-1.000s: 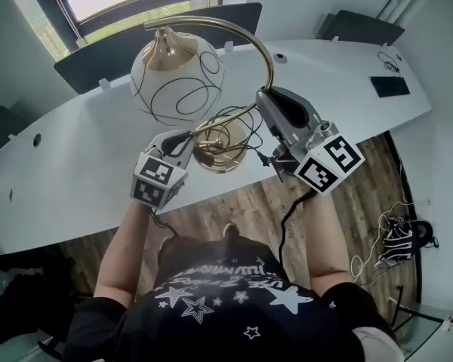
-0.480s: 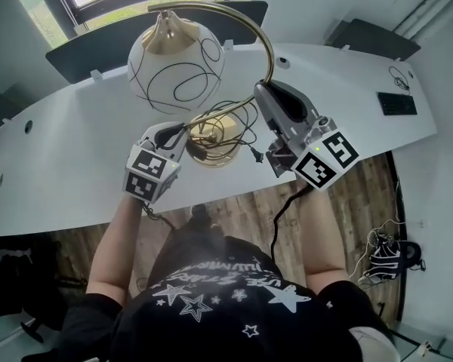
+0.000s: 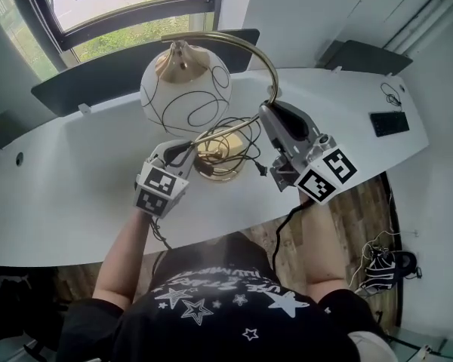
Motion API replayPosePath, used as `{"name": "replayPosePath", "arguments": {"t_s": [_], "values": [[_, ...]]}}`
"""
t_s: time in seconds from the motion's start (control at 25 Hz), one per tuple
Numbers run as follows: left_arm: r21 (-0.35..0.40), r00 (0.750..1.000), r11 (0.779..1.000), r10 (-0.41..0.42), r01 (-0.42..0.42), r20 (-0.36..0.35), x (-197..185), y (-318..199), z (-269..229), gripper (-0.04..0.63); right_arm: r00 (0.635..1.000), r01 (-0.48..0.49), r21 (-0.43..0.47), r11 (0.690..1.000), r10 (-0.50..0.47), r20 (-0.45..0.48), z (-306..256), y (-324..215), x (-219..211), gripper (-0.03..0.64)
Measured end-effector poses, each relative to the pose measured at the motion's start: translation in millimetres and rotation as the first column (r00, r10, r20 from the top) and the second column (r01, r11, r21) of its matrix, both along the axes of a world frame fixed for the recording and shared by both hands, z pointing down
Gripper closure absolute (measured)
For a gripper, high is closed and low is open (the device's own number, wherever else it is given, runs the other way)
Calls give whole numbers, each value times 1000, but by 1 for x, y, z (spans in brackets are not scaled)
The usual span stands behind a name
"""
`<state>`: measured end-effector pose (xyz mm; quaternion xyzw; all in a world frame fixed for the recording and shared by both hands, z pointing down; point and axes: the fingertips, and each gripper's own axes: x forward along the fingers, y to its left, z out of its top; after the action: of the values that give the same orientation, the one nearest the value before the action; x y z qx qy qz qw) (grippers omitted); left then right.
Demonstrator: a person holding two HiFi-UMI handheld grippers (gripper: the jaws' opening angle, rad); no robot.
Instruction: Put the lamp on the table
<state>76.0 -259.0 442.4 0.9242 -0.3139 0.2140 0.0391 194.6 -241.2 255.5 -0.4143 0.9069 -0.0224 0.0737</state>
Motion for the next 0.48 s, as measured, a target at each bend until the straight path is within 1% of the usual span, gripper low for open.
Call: {"name": "replayPosePath", "arguments": {"t_s": [0.12,0.2,0.32,0.48], "values": [[-7,1000,1000,-18,18,1,13,-20,5,560,1000,11,5,1000,-11,-16,2,-20,10,586],[-15,999,999,-43,43,11,24,-38,5,560,999,40,6,999,-40,-9,2,-38,22,586],[-10,994,995,-101,101,37,30,-59,3,560,995,101,-4,995,-101,16,5,-63,36,586],[-2,984,985,-173,173,52,39,-84,0,560,987,158,-11,987,-157,23,6,-91,50,586]]}}
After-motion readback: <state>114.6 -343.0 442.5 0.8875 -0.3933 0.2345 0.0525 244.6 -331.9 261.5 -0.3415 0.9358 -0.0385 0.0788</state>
